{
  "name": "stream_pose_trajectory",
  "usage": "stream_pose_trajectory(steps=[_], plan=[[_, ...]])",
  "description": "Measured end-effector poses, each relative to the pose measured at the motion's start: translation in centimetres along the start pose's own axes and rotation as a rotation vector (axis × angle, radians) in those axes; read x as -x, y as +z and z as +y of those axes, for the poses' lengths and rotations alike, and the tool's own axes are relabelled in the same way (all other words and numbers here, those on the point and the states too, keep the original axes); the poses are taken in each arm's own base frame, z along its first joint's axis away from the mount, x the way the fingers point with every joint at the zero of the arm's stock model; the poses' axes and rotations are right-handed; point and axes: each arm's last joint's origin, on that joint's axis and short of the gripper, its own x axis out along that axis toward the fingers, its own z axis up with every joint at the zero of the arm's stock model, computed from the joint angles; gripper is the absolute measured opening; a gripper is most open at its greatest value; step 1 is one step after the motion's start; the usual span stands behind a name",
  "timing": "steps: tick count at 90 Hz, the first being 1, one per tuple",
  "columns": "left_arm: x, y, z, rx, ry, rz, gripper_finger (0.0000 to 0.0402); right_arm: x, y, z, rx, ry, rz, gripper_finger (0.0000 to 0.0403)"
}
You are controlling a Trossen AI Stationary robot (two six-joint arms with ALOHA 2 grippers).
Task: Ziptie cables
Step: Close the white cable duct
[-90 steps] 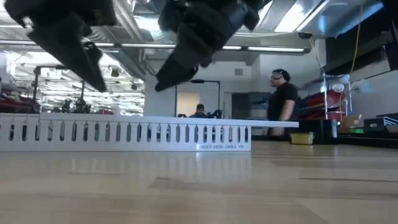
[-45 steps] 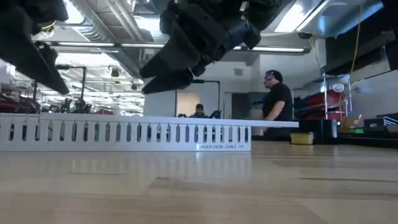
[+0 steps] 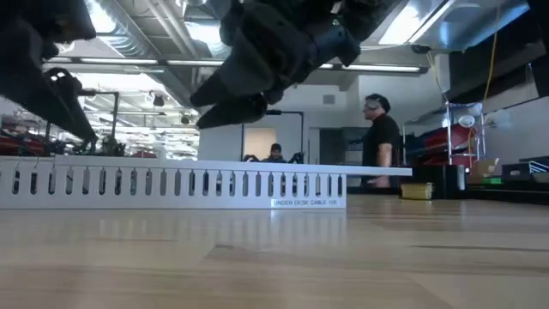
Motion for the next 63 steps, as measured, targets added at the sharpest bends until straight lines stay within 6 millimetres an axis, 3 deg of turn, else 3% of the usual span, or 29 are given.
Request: stream_pose_trajectory(steps=[16,40,63], plan=[[-0.2,-0.1,0.8,-0.030,0.065,0.033,0.0318,-1.1,-1.1,-0.2,0.013,0.003,0.038,0.0372],[0.4,-0.2,0.8,-0.026,-0.048,0.148,0.0318,-1.7,-1.8,-0.3,0.010,0.020,0.056,0.0372],[1.6,0.2,3.4,-0.032,-0.054,0.144,0.0314,-1.7,-1.7,-0.3,0.014,0.020,0.047,0.0372]])
